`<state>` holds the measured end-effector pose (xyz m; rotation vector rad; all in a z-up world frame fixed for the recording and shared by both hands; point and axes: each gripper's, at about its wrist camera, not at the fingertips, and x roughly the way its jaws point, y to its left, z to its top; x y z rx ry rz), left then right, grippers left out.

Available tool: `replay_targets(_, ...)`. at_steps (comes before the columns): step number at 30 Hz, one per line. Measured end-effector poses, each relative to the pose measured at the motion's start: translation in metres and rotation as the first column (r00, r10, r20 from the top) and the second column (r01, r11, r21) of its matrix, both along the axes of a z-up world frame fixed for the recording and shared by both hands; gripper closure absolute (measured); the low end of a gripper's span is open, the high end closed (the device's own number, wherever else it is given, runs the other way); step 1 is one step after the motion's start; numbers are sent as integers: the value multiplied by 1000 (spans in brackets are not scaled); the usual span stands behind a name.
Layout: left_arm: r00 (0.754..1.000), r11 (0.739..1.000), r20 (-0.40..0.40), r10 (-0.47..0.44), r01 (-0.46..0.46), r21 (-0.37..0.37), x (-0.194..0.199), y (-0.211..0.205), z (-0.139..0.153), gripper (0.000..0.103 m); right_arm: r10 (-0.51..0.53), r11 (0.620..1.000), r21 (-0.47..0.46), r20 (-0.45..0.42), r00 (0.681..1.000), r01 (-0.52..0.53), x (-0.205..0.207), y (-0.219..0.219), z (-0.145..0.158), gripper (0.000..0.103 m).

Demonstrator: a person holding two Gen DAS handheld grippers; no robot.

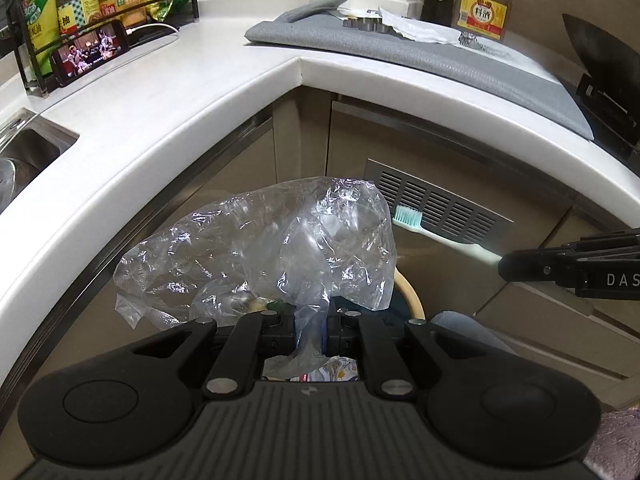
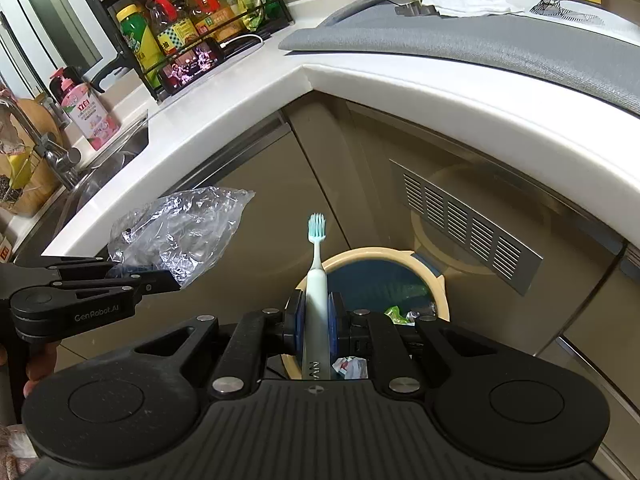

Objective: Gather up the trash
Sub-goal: 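Carry the plastic bag and toothbrush down toward the trash bin with both grippers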

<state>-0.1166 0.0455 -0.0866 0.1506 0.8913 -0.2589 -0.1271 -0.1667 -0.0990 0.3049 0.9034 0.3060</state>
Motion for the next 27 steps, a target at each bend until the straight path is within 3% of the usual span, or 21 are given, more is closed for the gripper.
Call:
replay_targets(17, 996, 1000, -86, -13, 14, 14, 27, -6, -25, 93, -4, 1000, -18, -78, 997, 2, 21, 2, -25, 89)
replay_targets(27, 985, 1000, -173, -21, 23, 12, 51, -14, -52, 93, -14, 1000, -23, -174, 985, 10, 43, 2, -54, 89)
